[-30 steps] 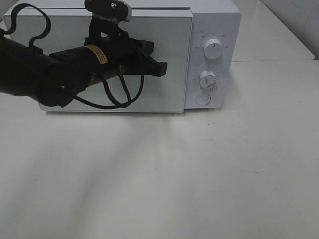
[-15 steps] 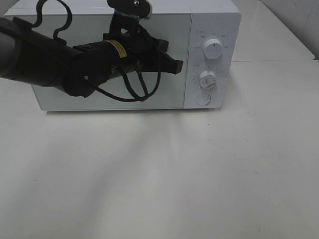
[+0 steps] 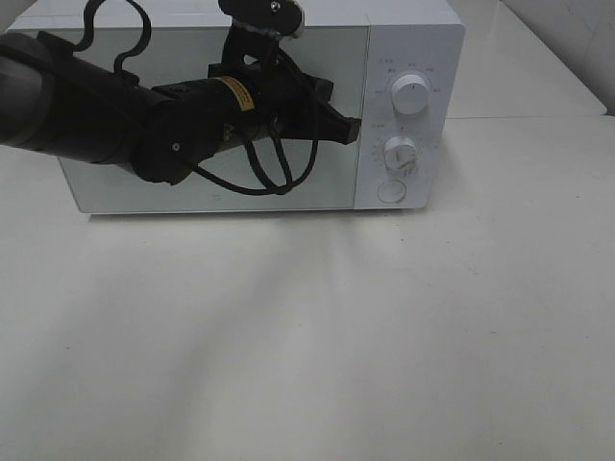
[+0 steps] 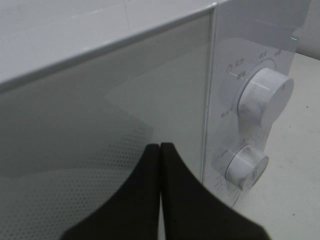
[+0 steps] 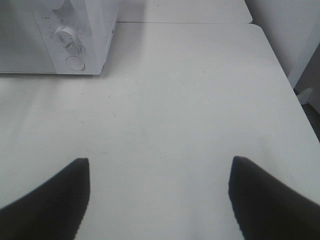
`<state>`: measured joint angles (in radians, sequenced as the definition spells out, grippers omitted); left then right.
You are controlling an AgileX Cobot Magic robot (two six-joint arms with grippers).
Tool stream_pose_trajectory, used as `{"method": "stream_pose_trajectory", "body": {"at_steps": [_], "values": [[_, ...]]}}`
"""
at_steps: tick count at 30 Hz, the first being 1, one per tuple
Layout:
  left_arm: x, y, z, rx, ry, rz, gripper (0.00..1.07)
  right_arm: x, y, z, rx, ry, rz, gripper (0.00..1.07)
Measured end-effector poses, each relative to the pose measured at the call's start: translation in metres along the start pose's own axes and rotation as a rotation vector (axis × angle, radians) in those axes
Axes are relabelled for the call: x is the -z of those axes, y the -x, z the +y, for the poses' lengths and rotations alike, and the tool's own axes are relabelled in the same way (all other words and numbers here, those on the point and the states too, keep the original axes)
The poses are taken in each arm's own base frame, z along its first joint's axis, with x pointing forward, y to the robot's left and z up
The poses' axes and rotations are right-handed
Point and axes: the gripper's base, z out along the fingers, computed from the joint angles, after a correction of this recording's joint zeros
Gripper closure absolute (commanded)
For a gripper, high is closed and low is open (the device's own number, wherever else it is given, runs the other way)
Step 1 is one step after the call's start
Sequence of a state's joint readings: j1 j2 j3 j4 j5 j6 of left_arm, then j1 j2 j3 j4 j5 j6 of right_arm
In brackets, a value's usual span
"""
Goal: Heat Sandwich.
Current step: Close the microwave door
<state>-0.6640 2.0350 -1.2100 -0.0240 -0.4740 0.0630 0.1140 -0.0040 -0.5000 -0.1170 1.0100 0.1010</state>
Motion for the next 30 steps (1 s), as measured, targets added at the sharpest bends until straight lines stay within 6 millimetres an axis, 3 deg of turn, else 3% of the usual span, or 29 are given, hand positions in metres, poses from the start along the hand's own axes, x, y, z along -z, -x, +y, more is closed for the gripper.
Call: {"method": "stream_pose_trajectory", "body": {"at_steps": [15,24,30], "values": [[0.009,0.002,0.003,0.022,0.015,0.004,1.07,0.000,0.000,0.000,0.000,0.000,0.000,0.33],[0.039,-0.001,0.020,0.094,0.083,-0.003,1.07,0.000,0.000,0.000,0.000,-0.001,0.000,0.33],[0.057,-0.009,0.021,0.102,0.090,0.024,1.07,0.000,0.000,0.000,0.000,-0.001,0.000,0.33]]}}
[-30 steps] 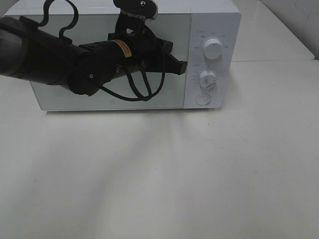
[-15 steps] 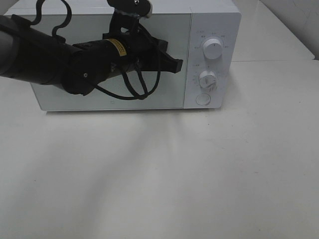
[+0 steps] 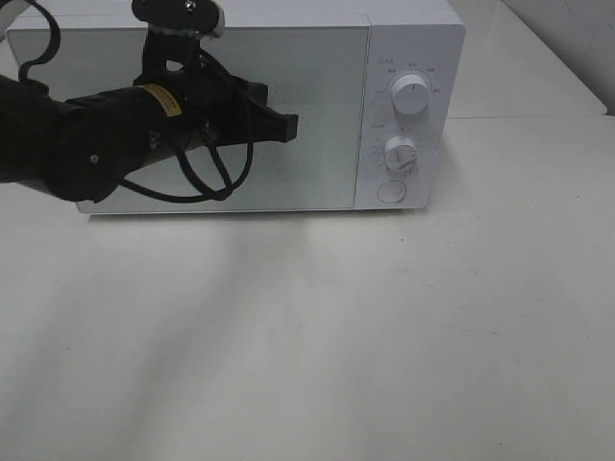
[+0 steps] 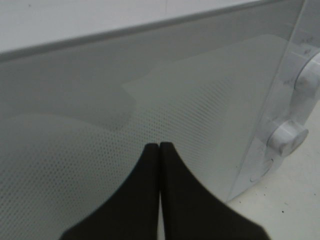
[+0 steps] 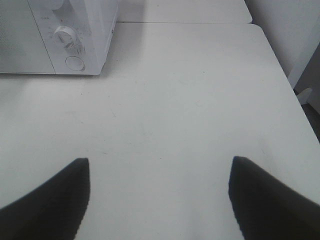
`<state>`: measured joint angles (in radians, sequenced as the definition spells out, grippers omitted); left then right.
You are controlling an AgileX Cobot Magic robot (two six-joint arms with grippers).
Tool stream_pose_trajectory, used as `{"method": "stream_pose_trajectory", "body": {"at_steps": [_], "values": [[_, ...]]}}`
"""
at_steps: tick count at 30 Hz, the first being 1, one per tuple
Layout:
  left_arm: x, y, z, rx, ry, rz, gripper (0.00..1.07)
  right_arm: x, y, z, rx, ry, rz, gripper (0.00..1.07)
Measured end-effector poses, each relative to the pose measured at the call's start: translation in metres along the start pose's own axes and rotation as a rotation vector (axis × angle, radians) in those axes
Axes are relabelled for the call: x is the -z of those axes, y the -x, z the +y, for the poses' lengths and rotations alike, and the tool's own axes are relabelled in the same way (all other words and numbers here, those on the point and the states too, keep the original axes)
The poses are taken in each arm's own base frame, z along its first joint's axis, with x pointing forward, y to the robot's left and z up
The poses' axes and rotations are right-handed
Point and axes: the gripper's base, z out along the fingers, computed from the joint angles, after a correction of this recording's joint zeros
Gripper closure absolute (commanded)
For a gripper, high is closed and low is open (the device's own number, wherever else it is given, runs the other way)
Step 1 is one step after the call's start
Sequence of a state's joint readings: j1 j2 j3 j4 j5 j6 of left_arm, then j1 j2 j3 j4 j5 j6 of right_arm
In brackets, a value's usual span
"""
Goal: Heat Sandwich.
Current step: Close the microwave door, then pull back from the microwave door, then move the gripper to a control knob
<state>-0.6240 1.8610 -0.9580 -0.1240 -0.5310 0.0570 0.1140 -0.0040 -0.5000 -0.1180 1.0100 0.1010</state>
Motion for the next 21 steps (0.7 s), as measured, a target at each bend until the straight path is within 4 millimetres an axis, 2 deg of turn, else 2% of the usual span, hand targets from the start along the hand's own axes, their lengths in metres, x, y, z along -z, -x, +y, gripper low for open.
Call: {"method": "stream_pose_trajectory", "body": {"at_steps": [7,14,15,16,19,20,21], "values": [[0.029,-0.007,0.002,0.038,-0.002,0.031,1.07,0.000,0.000,0.000,0.000,0.000,0.000,0.33],[0.067,-0.022,0.004,0.069,-0.008,0.079,1.05,0.000,0.000,0.000,0.000,0.000,0.000,0.33],[0.067,-0.022,0.004,0.069,-0.008,0.079,1.05,0.000,0.000,0.000,0.000,0.000,0.000,0.33],[0.072,-0.025,0.004,0.067,-0.009,0.090,1.00,0.000,0.000,0.000,0.000,0.000,0.000,0.33],[0.086,-0.033,0.005,0.066,-0.010,0.165,0.53,0.000,0.000,0.000,0.000,0.000,0.000,0.33],[0.086,-0.033,0.005,0.066,-0.010,0.165,0.53,0.000,0.000,0.000,0.000,0.000,0.000,0.33],[0.089,-0.034,0.005,0.066,-0.010,0.189,0.37,0.000,0.000,0.000,0.000,0.000,0.000,0.33]]}}
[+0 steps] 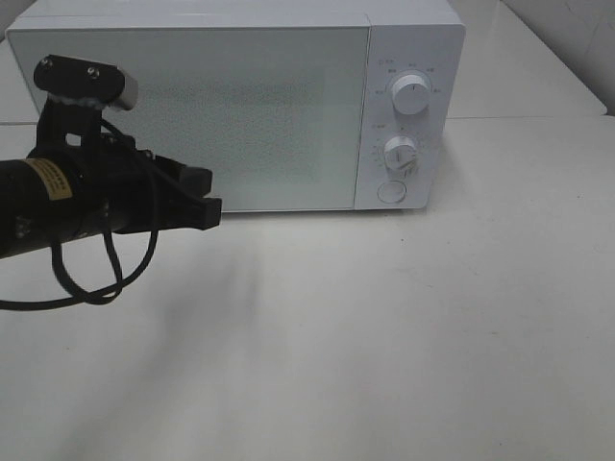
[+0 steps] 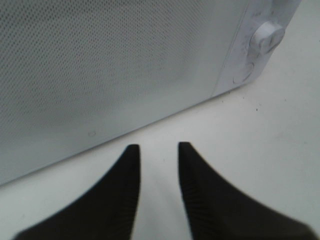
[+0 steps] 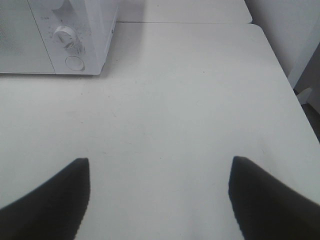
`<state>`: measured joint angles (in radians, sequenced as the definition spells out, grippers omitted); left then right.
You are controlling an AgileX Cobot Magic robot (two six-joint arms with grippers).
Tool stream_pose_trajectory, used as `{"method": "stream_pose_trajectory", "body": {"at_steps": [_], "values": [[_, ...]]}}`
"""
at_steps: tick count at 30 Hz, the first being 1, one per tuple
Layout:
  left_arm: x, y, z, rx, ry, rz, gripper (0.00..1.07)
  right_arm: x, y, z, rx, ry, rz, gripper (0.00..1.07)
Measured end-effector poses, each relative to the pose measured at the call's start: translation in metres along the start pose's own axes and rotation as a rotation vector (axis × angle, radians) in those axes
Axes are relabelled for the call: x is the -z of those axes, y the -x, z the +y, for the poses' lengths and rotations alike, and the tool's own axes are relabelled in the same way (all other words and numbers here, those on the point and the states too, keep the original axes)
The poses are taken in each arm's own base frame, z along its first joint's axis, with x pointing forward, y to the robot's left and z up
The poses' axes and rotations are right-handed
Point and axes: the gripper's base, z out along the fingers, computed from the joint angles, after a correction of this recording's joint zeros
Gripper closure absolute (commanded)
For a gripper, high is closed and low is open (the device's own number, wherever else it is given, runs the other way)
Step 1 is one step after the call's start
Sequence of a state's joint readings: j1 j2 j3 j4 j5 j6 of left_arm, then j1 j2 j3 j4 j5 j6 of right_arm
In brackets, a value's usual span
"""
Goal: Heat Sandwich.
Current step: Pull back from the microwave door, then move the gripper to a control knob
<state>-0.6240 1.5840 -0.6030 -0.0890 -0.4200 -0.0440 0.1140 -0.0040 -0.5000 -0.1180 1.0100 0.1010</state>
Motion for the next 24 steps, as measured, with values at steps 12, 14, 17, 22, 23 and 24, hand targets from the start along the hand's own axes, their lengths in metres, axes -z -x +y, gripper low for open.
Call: {"method": "stream_pose_trajectory", "body": {"at_steps": [12,14,17,22,23,24], "values": [[0.026,-0.023,0.000,-0.023,0.006,0.392,0.07,0.000,0.000,0.000,0.000,0.000,0.000,0.34],[0.030,-0.023,0.000,-0.033,0.005,0.416,0.07,0.000,0.000,0.000,0.000,0.000,0.000,0.34],[0.045,-0.020,0.001,-0.045,0.009,0.473,0.07,0.000,0.000,0.000,0.000,0.000,0.000,0.34],[0.064,-0.007,0.013,-0.014,0.049,0.526,0.07,0.000,0.000,0.000,0.000,0.000,0.000,0.34],[0.071,0.002,0.022,0.017,0.082,0.551,0.07,0.000,0.000,0.000,0.000,0.000,0.000,0.34],[0.071,0.002,0.022,0.017,0.082,0.551,0.07,0.000,0.000,0.000,0.000,0.000,0.000,0.34]]}}
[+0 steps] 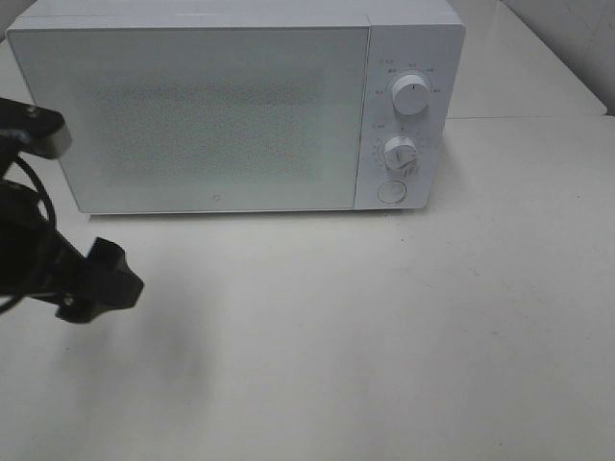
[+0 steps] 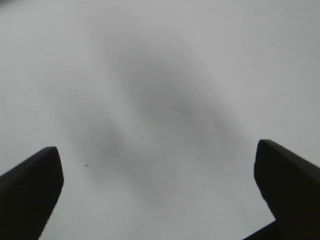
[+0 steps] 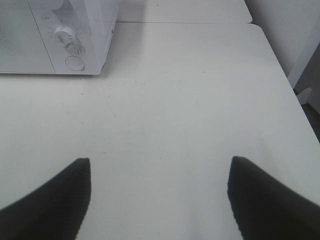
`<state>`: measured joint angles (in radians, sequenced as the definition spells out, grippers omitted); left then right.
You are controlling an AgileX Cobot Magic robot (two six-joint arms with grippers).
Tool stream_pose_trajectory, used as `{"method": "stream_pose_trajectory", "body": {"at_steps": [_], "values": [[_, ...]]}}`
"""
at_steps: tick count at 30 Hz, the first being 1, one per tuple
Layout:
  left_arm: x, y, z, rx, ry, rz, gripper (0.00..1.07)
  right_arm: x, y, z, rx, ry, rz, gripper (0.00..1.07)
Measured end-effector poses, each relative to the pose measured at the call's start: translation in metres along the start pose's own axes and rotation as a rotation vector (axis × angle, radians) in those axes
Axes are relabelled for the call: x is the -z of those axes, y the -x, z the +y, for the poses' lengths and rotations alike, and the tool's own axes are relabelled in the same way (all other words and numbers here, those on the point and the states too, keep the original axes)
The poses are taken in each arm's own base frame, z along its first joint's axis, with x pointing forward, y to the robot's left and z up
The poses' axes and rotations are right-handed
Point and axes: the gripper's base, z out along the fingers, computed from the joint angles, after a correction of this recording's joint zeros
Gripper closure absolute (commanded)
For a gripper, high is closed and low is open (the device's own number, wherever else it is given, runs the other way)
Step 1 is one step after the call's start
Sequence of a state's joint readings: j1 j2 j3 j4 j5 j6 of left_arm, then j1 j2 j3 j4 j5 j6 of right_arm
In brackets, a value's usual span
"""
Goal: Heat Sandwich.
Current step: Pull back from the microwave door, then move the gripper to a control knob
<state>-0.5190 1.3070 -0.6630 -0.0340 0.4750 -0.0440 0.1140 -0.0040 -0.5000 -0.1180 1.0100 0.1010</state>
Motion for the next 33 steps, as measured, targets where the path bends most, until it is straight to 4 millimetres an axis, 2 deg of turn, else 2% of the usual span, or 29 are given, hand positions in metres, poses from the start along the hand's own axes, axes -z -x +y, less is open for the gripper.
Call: {"method": "stream_pose_trajectory", "body": {"at_steps": [4,5,8,9,10,13,18,20,27,33], "values": [[0.015,0.008,0.016,0.053,0.039,0.033,0.07,0.000,0.000,0.000,0.000,0.000,0.000,0.34],[0.026,0.014,0.027,0.089,0.067,0.038,0.07,0.000,0.000,0.000,0.000,0.000,0.000,0.34],[0.043,0.019,0.041,0.140,0.101,0.053,0.07,0.000,0.000,0.000,0.000,0.000,0.000,0.34],[0.043,0.019,0.041,0.140,0.101,0.053,0.07,0.000,0.000,0.000,0.000,0.000,0.000,0.34],[0.053,0.022,0.048,0.169,0.118,0.059,0.07,0.000,0.000,0.000,0.000,0.000,0.000,0.34],[0.069,0.020,0.057,0.217,0.140,0.093,0.07,0.000,0.000,0.000,0.000,0.000,0.000,0.34],[0.079,0.016,0.065,0.280,0.160,0.139,0.07,0.000,0.000,0.000,0.000,0.000,0.000,0.34],[0.085,0.010,0.075,0.344,0.183,0.178,0.07,0.000,0.000,0.000,0.000,0.000,0.000,0.34],[0.107,-0.007,0.080,0.371,0.240,0.245,0.07,0.000,0.000,0.000,0.000,0.000,0.000,0.34],[0.127,-0.015,0.075,0.362,0.266,0.191,0.07,0.000,0.000,0.000,0.000,0.000,0.000,0.34]]}}
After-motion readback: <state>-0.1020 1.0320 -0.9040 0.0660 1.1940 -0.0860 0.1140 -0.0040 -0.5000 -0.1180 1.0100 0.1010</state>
